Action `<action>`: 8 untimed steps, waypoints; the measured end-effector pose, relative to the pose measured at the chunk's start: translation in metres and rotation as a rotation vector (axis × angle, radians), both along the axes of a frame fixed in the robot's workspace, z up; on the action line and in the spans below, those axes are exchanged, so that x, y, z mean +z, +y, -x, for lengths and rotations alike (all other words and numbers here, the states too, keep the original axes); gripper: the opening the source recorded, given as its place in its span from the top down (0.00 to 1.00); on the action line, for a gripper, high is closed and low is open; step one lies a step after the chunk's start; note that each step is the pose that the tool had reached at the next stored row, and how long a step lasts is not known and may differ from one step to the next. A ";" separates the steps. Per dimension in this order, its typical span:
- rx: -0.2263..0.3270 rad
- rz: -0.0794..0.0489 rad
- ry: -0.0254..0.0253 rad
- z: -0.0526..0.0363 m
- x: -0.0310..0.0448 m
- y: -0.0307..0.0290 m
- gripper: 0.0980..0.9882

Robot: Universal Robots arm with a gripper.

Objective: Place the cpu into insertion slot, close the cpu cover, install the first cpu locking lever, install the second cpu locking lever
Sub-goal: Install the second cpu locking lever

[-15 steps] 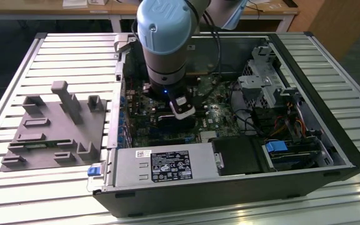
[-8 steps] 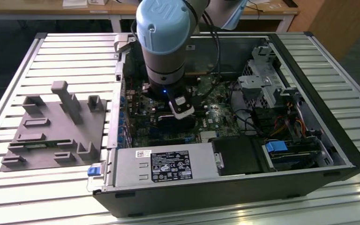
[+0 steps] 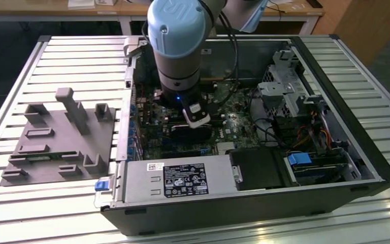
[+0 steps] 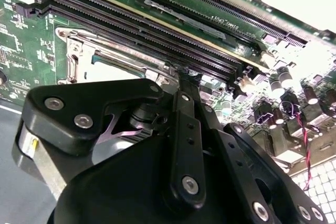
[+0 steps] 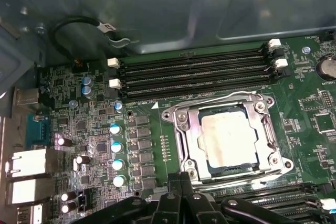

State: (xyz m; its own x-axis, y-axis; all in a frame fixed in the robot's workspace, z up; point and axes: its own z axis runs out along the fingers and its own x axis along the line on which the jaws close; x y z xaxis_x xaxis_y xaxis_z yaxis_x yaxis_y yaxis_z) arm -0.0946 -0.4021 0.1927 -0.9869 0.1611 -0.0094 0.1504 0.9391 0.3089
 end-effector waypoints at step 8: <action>0.000 0.002 0.0001 0.0001 0.0011 0.0020 0.99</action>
State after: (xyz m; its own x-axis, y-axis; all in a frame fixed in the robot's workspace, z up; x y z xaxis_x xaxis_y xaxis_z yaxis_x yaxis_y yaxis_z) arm -0.0947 -0.4001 0.1938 -0.9869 0.1611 -0.0096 0.1504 0.9398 0.3068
